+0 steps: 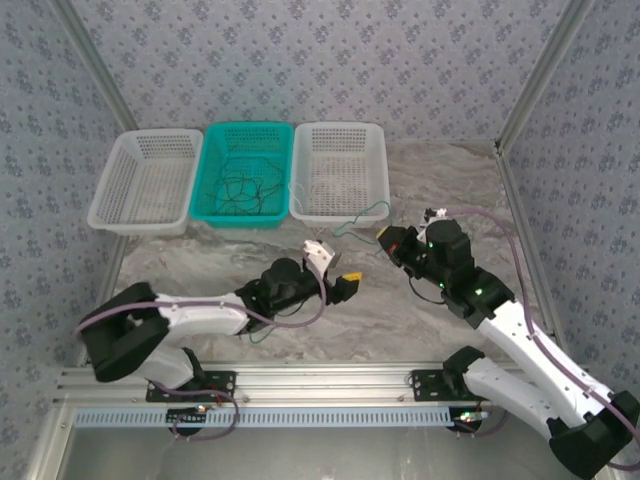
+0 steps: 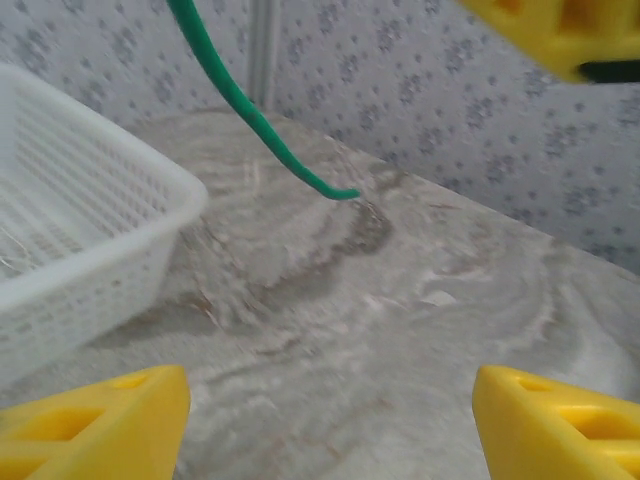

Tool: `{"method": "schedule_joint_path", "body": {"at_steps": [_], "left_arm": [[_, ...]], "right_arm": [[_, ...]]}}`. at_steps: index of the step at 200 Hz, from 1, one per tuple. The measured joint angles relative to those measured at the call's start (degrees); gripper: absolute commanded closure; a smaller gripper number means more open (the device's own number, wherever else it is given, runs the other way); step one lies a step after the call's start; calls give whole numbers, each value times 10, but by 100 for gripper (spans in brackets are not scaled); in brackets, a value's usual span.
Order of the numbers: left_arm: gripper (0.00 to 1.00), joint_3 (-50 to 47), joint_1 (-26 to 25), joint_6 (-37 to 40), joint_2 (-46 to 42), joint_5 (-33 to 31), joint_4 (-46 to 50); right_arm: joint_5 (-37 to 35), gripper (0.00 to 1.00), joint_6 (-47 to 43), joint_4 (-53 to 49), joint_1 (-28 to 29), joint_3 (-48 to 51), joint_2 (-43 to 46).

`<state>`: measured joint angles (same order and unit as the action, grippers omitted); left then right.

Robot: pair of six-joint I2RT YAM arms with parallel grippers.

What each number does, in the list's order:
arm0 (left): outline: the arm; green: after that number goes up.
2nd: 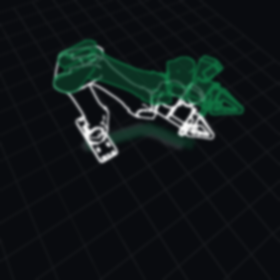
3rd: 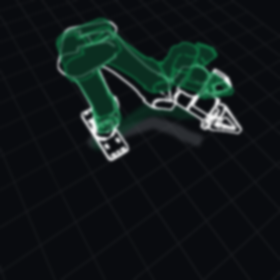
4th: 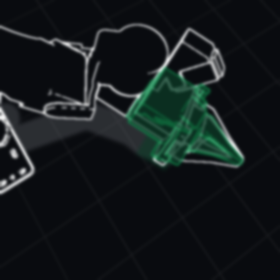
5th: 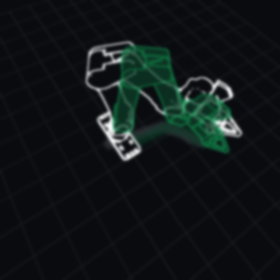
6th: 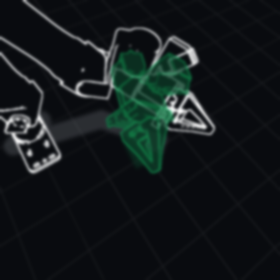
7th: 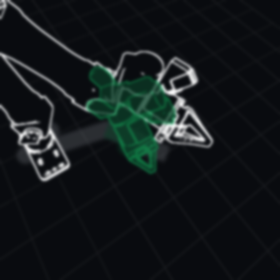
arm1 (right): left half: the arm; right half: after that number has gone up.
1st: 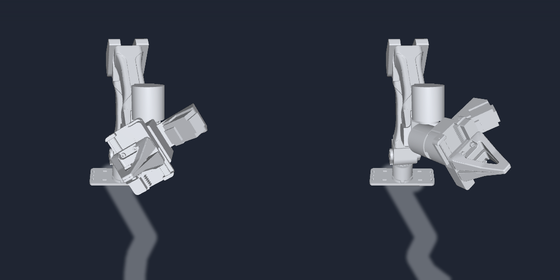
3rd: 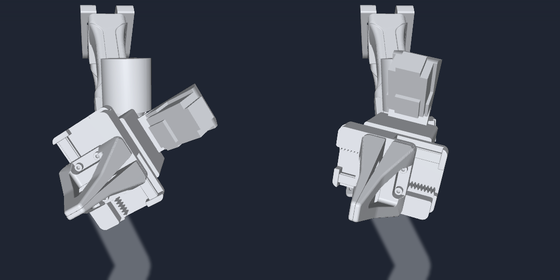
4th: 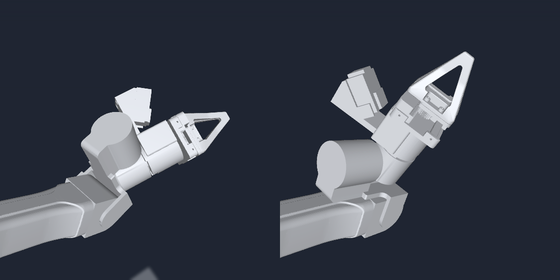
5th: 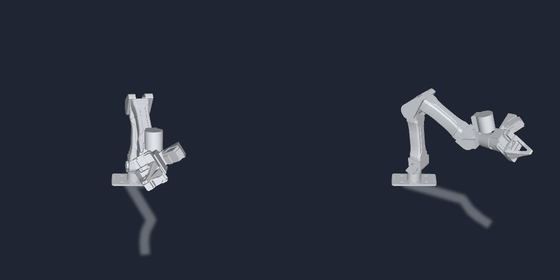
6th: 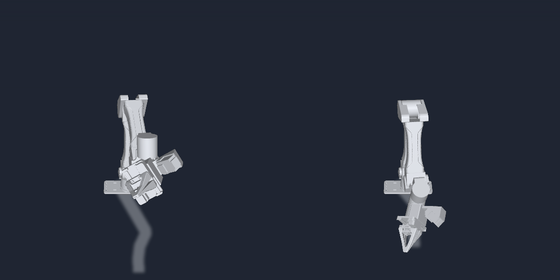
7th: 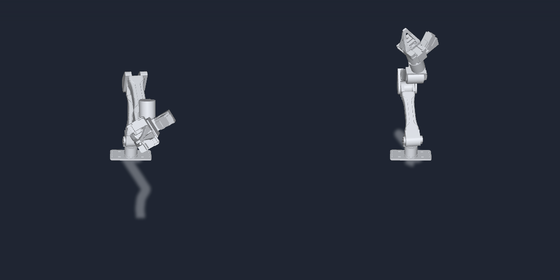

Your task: Untangle the cables

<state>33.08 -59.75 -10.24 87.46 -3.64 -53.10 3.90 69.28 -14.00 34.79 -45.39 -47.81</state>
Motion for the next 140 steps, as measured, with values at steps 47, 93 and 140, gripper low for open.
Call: {"method": "schedule_joint_path", "body": {"at_steps": [47, 93, 140], "left_arm": [[24, 34, 2, 17, 83, -5, -143], [29, 62, 5, 16, 98, -13, -222], [100, 70, 9, 5, 98, -21, -239]], "right_arm": [[-12, 100, -3, 1, 23, -19, -4], [-17, 100, -3, 2, 36, -19, -3], [-23, 100, -3, 1, 38, -19, 7]]}}
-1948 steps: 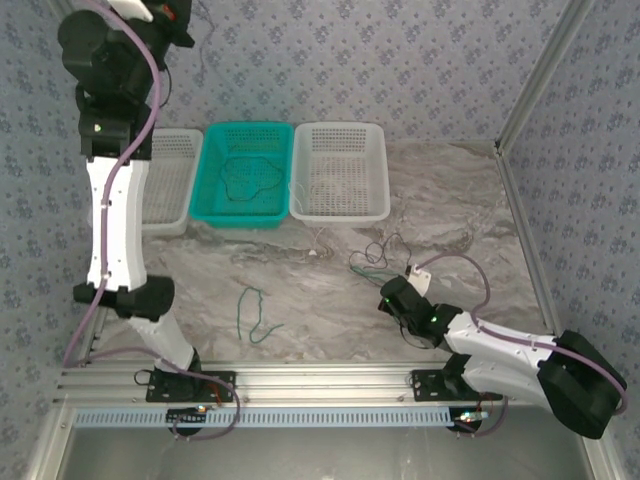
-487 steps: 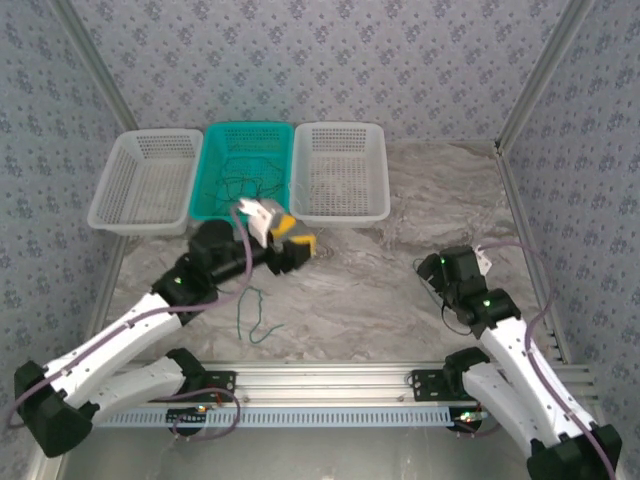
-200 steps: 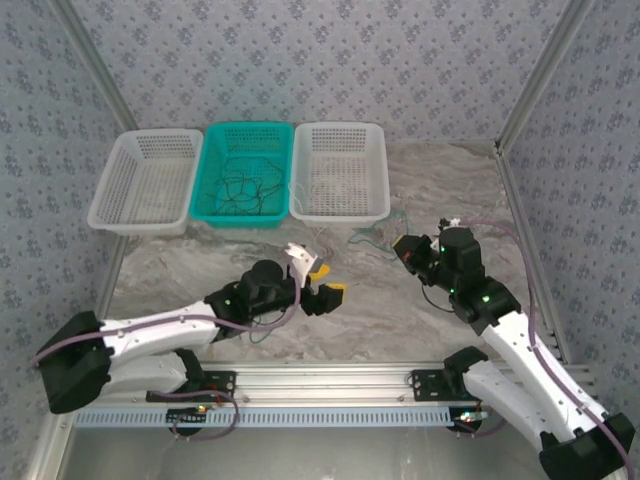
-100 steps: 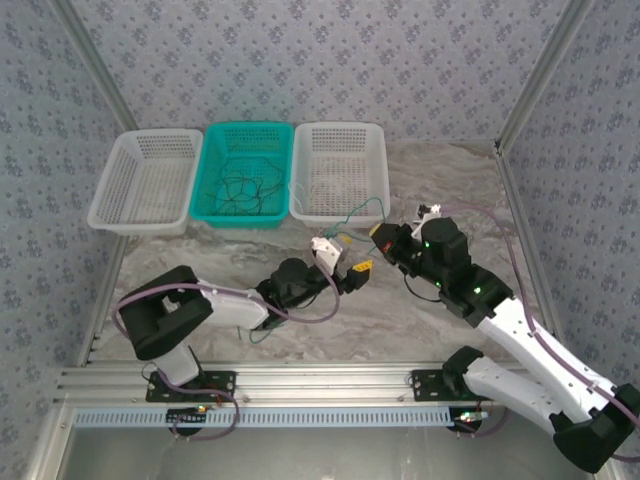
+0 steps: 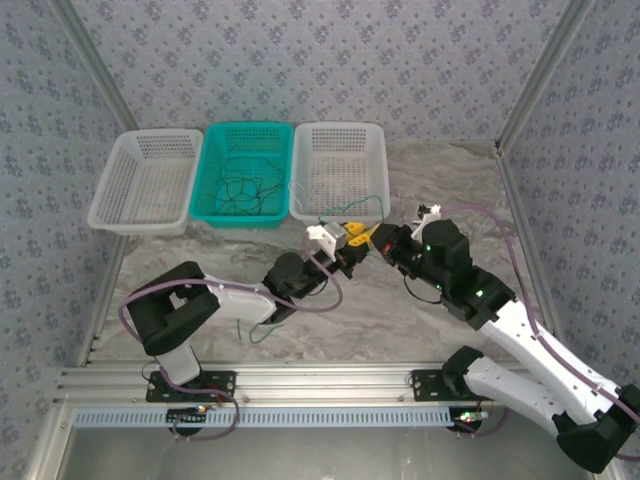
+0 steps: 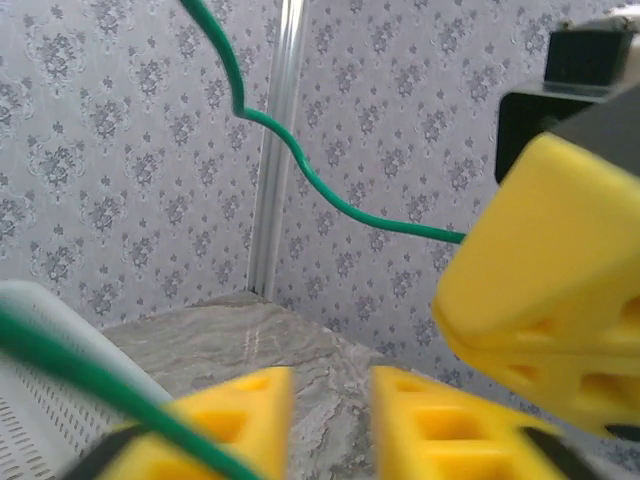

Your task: Untangle the cables

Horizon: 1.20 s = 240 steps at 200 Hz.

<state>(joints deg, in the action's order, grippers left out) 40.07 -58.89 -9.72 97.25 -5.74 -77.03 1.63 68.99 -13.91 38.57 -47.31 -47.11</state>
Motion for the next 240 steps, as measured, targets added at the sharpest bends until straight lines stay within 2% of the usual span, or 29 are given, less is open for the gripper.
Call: {"method": "schedule_joint_path", "body": {"at_steps": [30, 47, 87, 100, 115, 128, 141, 156, 180, 204, 220, 240], "left_arm": [[100, -7, 5, -9, -9, -14, 9], [100, -31, 5, -8, -49, -28, 59], [100, -43, 21, 7, -261, -98, 351], [100, -40, 43, 12, -345, -121, 457], [100, -34, 92, 13, -442, -139, 581], [100, -31, 138, 13, -508, -117, 673], [100, -31, 184, 12, -570, -66, 778], [100, -31, 233, 8, -615, -13, 858], [100, -29, 280, -5, -642, 45, 918], [100, -25, 297, -35, -631, 76, 918], [100, -16, 307, -62, -607, 83, 900], [100, 27, 320, -80, -564, 76, 888]], "right_arm": [[-24, 100, -17, -30, -6, 0, 17], [-47, 100, -53, -64, -32, 0, 39], [-116, 100, -225, -112, -121, 24, 73], [-133, 100, -280, -113, -147, 54, 78], [-142, 100, -325, -112, -174, 87, 78], [-115, 100, -354, -98, -185, 111, 72], [-74, 100, -370, -71, -185, 120, 69], [-27, 100, -379, -39, -185, 126, 69], [29, 100, -386, -9, -189, 137, 69], [82, 100, -386, 7, -201, 148, 68], [114, 77, -378, 17, -207, 148, 68], [132, 60, -357, 21, -205, 143, 66]]}}
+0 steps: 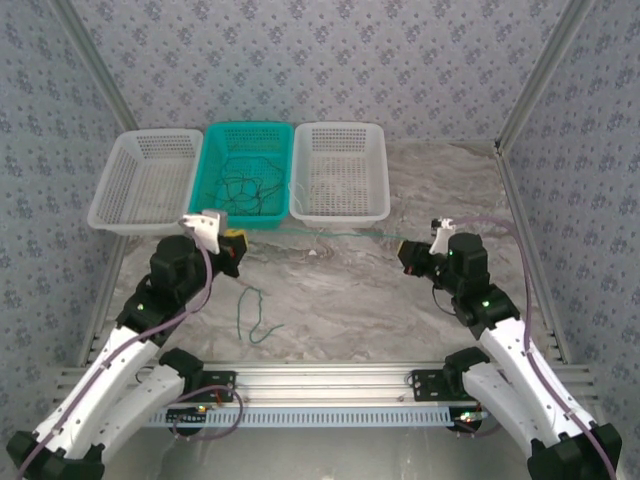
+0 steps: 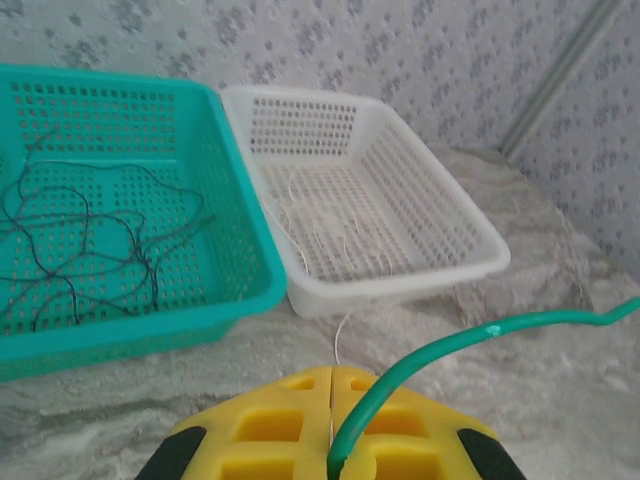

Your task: Untangle the cables

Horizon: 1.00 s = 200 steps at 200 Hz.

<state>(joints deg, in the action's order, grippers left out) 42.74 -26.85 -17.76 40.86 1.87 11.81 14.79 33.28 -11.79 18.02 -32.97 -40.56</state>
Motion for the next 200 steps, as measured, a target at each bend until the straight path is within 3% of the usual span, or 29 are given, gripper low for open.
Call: {"method": "schedule_joint_path", "body": {"at_steps": [57, 123, 200], "left_arm": [[100, 273, 43, 30, 157, -4, -26], [100, 449, 187, 75, 304, -12, -13], [100, 457, 342, 95, 395, -54, -5]], "right_arm": [[8, 12, 49, 16, 61, -52, -9], [-6, 0, 53, -2, 67, -61, 6], [26, 0, 61, 28, 67, -27, 29]]}}
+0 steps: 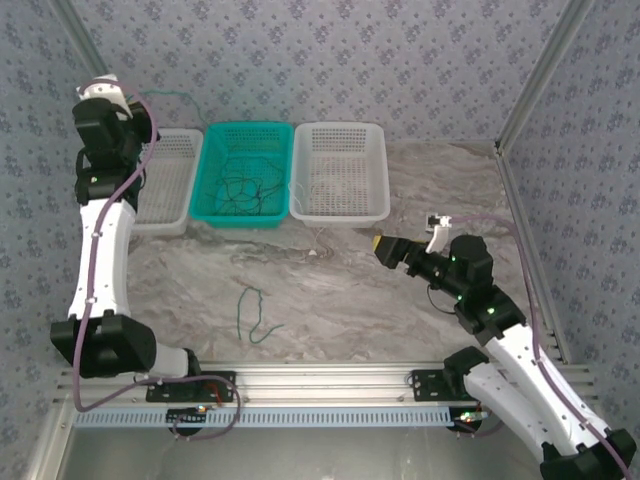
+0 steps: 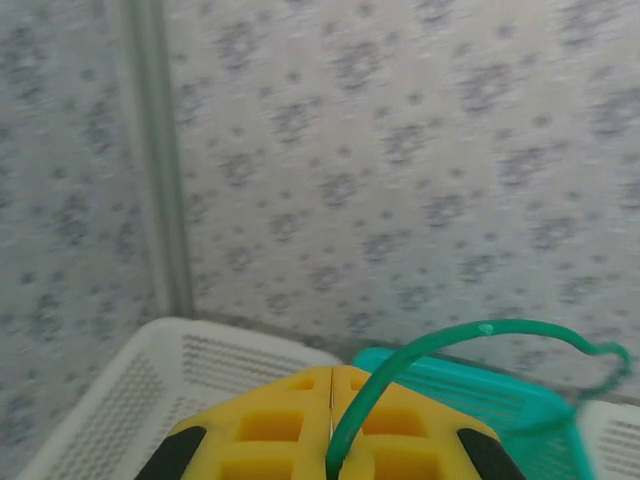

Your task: Untangle the cables

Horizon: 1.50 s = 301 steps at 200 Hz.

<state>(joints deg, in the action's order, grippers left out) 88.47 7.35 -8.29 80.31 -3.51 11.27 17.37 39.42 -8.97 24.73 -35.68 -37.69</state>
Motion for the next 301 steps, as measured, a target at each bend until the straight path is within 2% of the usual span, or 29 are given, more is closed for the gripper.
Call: {"method": "schedule_joint_path", "body": {"at_steps": [67, 96, 102, 106, 125, 135, 141, 189, 214, 248, 273, 301], "left_arm": [[100, -27, 104, -19, 20, -57, -54], [100, -28, 116, -34, 65, -82, -67], [93, -29, 116, -37, 78, -84, -67], [85, -30, 115, -39, 86, -86, -68], [33, -54, 114, -51, 119, -90, -75], [21, -76, 114, -56, 127, -91, -77], [18, -89, 114, -60, 129, -92, -75], [9, -115, 114, -125, 118, -92, -46], [10, -115, 114, -191, 82, -89, 2], [12, -155, 104, -283, -4, -49, 37], [18, -246, 43, -353, -119, -35, 39], [21, -356, -97, -401, -246, -34, 36]], "right_arm": [[12, 0, -15, -18, 0, -19, -50], [13, 0, -15, -21, 0, -25, -49], [13, 0, -15, -22, 0, -25, -48], [13, 0, -15, -23, 0, -25, -47], [13, 0, -15, -29, 1, -25, -43], [13, 0, -15, -33, 3, -25, -37], [13, 0, -14, -35, 3, -25, -33], [4, 0, -14, -55, 5, -25, 5], [4, 0, -12, -59, 6, -25, 9], [0, 0, -8, -59, 6, -24, 16], [-11, 0, -1, -60, 6, -19, 11], [-19, 1, 3, -64, 12, -17, -15]]}}
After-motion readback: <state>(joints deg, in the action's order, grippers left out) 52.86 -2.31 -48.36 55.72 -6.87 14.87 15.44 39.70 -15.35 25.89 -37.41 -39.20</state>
